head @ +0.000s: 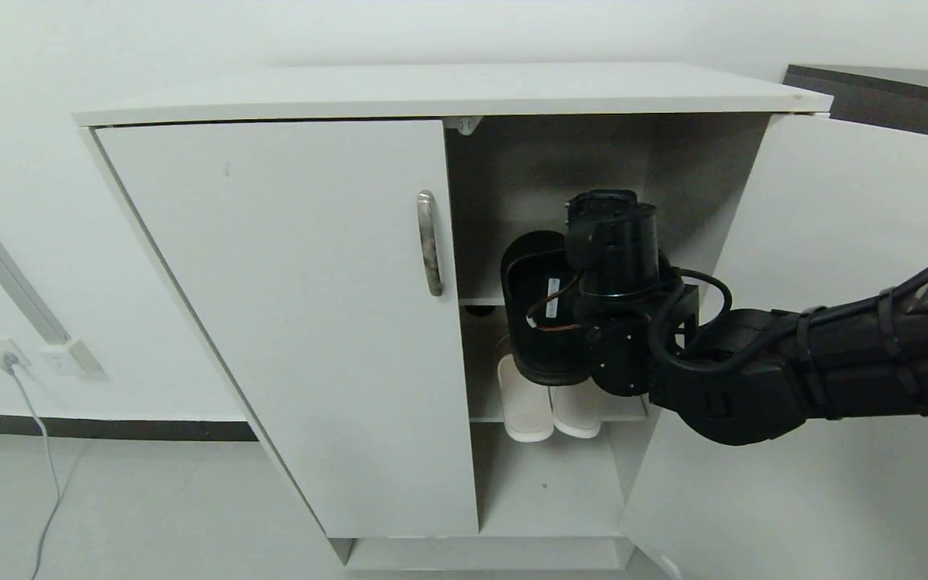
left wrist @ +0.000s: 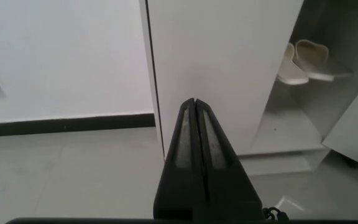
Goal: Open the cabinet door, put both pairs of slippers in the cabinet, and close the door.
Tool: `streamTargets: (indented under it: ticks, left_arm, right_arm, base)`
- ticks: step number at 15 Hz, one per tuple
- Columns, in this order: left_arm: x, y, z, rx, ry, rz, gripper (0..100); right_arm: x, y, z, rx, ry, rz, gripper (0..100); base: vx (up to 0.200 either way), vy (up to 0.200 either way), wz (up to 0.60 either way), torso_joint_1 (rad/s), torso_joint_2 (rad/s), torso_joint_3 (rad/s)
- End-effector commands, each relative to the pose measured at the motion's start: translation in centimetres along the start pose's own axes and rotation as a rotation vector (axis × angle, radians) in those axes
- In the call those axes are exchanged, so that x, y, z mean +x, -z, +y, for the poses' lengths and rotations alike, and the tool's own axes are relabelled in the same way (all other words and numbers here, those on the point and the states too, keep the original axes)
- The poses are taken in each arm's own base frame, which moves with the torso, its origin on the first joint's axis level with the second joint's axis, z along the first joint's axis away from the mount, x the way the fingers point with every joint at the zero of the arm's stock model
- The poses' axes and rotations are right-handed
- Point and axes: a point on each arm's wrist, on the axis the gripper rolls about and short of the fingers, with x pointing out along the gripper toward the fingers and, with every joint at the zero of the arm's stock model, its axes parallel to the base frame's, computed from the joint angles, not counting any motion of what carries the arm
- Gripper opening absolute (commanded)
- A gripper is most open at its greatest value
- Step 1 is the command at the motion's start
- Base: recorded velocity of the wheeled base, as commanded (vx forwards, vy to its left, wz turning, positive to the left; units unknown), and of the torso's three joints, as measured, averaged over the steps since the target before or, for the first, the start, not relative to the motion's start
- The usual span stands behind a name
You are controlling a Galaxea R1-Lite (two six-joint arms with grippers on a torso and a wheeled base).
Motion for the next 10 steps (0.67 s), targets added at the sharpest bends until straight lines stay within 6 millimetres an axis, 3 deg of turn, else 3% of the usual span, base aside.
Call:
streamTargets:
  ticks: [1, 4, 10]
  left_arm:
    - [0.0, 0.0, 0.0, 0.000, 0.002, 0.001, 0]
    - [0.0, 0.0, 0.0, -0.001, 0.000, 0.001, 0]
    - [0.0, 0.0, 0.0, -0.001, -0.001, 0.001, 0]
  right_arm:
    - [0.0, 0.0, 0.0, 0.001, -0.001, -0.001, 0]
    - [0.3, 0.0, 0.3, 0.000, -0.039, 0.007, 0]
    - [4.3, -1.4, 0.2, -0.011, -0.037, 0.028, 0]
  base:
    - [0.000, 0.000, 0.00, 0.000, 0.00, 0.000]
    - [0.000, 0.000, 0.00, 0.000, 0.00, 0.000]
    - [0.000, 0.000, 0.00, 0.000, 0.00, 0.000]
